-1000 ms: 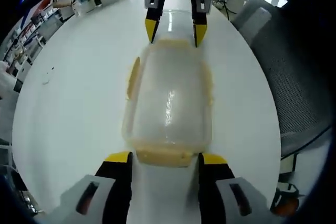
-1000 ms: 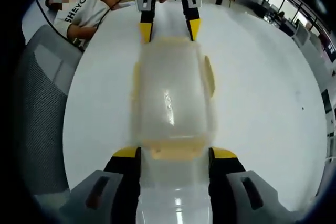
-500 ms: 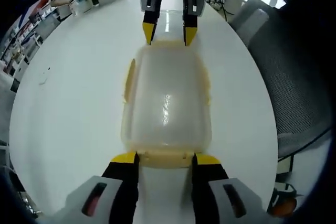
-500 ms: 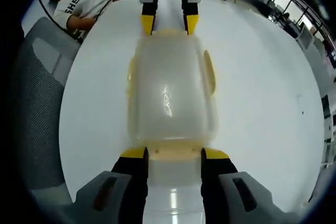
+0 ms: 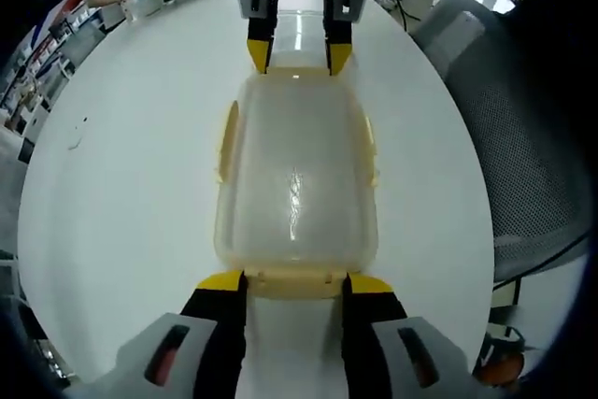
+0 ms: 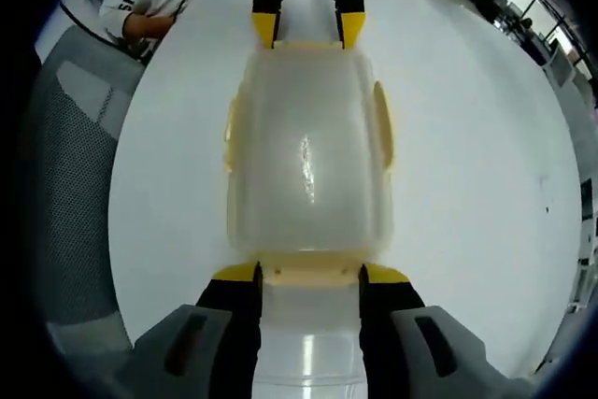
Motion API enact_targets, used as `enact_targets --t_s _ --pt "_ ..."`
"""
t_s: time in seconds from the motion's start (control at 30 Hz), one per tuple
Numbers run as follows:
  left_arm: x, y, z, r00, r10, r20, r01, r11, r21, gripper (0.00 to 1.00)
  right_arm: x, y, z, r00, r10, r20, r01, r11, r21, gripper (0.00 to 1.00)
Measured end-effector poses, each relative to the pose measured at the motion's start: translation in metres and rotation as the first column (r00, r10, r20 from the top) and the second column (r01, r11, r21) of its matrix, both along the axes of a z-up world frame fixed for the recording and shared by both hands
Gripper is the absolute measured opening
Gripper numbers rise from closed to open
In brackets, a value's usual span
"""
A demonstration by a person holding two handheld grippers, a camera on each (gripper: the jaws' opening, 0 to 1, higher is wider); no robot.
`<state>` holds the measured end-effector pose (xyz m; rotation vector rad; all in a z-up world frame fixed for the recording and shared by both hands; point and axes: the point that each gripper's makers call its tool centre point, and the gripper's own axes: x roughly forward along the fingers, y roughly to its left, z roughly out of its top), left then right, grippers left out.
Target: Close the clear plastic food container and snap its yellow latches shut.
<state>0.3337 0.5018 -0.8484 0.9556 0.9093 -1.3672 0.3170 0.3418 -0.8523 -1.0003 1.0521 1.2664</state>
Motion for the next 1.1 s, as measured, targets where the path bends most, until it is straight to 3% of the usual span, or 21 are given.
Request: enact_targets --t_s 0.2,0.3,0.53,0.7,0.83,1.1 --pt "0.0 -0.001 -0.001 1.0 0.006 -0.001 -0.006 0.999 0.032 0.36 0.001 -0.001 0.0 0.999 0.052 -0.006 -0.052 0.999 -0.003 0.39" --pt "0.0 -0.001 -0.001 1.0 -0.002 0.0 0.002 0.999 0.051 0.36 0.002 0.0 0.0 0.999 0.038 -0.005 -0.038 0.999 -0.021 0.38" --pt "-0.001 0.0 0.001 1.0 0.016 -0.002 -0.016 1.0 -0.016 0.34 0.003 -0.002 0.001 1.0 0.025 -0.007 -0.025 1.0 0.007 0.36" --pt "-0.004 -0.001 0.002 1.0 0.02 0.001 -0.02 1.0 -0.007 0.33 0.003 -0.001 0.002 0.999 0.038 -0.002 -0.038 0.998 0.043 0.36" --pt "-0.002 0.0 0.012 0.999 0.027 0.03 -0.027 1.0 0.002 0.34 0.004 0.0 0.013 0.999 0.039 0.023 -0.04 0.998 0.055 0.36" --pt "-0.003 0.007 0.033 0.999 0.039 0.014 -0.039 0.999 0.008 0.34 0.003 0.008 0.034 0.999 0.044 0.019 -0.046 0.995 0.093 0.36"
